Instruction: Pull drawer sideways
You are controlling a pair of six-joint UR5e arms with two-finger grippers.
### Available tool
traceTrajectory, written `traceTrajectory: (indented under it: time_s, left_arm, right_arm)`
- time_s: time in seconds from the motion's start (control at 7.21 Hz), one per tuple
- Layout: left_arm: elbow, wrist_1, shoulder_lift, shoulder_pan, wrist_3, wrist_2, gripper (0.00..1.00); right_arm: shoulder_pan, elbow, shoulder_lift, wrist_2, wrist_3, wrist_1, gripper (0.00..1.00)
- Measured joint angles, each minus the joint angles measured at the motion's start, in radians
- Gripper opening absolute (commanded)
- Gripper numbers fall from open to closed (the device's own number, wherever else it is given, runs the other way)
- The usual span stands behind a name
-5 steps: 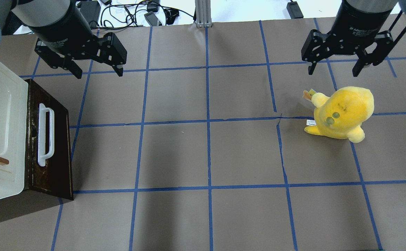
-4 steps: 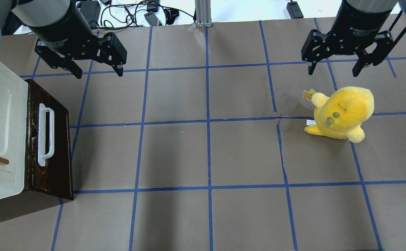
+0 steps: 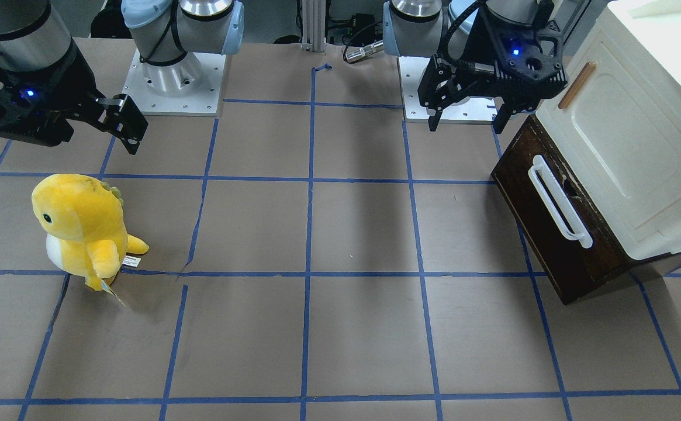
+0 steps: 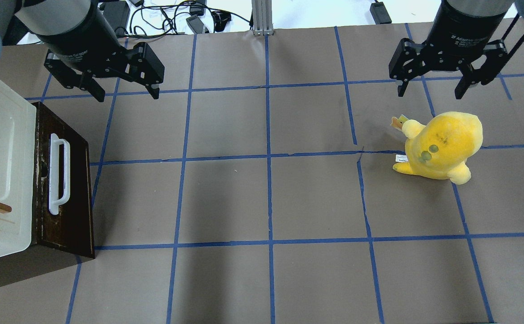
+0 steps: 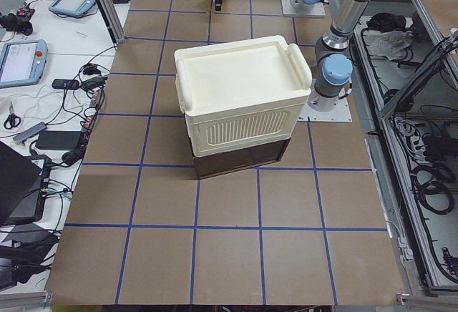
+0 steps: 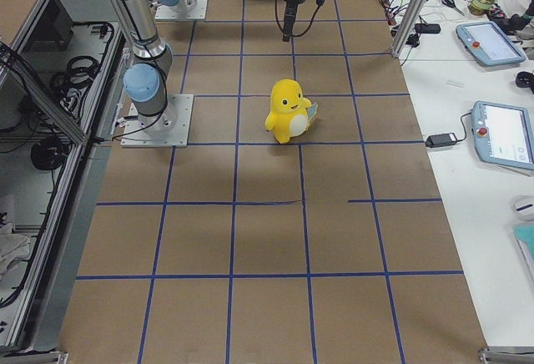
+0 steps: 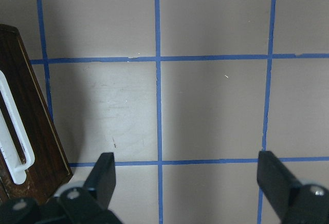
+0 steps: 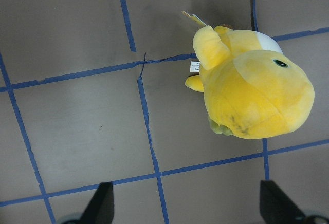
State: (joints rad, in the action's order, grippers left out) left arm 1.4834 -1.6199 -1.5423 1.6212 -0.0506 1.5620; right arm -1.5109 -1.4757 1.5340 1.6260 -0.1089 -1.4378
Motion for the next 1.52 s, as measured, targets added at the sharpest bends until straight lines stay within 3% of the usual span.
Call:
traceTrajectory:
  time_s: [1.52]
  left_arm:
    - [0.002,-0.041,-0.001,0.008,0.000,0.002,1.00]
  right_arm:
    - [0.000,0.000,0.000,0.000,0.000,-0.001,1.00]
